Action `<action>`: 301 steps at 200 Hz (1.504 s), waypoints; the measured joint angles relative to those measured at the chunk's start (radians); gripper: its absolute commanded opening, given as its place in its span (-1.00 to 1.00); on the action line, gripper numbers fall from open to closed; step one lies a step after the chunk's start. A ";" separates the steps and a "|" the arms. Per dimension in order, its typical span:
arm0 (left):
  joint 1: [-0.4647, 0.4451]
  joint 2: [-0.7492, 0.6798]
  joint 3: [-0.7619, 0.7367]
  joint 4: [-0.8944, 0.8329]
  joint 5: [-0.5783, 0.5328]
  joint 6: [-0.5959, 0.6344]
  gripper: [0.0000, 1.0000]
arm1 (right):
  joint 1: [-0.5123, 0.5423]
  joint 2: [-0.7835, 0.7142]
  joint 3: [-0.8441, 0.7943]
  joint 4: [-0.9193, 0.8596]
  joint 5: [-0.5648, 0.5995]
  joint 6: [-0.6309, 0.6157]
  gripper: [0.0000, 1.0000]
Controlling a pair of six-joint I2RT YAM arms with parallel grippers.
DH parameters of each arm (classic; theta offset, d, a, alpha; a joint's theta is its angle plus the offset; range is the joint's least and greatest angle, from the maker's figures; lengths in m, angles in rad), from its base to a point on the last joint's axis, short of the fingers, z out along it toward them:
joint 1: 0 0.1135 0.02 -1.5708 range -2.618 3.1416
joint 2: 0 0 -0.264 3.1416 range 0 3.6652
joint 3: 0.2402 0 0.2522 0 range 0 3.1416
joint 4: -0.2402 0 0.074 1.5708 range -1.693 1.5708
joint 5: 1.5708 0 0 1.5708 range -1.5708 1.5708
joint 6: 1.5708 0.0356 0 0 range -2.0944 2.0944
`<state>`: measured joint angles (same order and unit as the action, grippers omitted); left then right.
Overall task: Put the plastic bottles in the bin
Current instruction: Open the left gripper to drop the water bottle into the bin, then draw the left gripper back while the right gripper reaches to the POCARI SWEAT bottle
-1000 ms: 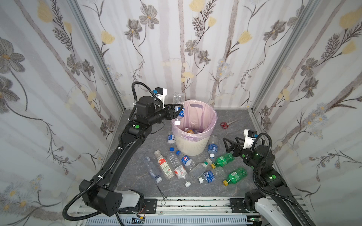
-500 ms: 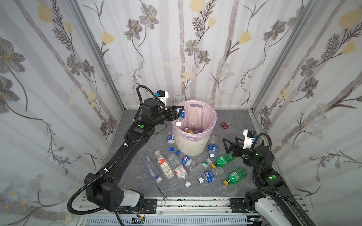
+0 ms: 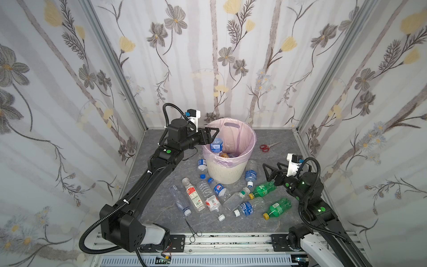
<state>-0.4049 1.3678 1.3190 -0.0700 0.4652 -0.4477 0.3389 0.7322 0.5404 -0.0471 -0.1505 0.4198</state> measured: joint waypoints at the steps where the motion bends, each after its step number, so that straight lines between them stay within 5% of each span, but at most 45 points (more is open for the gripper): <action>1: 0.000 -0.001 0.000 0.000 0.000 0.000 0.54 | 0.000 0.000 0.000 0.000 0.000 0.001 0.98; 67: 0.025 -0.089 -0.053 0.014 -0.013 0.029 0.61 | 0.000 0.000 0.002 -0.022 0.002 -0.004 0.98; 165: 0.230 -0.274 -0.301 -0.018 -0.072 0.042 0.61 | -0.001 0.157 0.036 -0.101 0.060 -0.010 0.95; 301: 0.246 -0.373 -0.532 -0.125 -0.200 0.195 0.62 | -0.001 0.318 0.031 -0.080 0.048 0.015 0.82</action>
<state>-0.1593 0.9947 0.7872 -0.1951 0.2657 -0.2531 0.3382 1.0504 0.5716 -0.1268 -0.1020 0.4351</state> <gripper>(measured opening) 0.810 0.916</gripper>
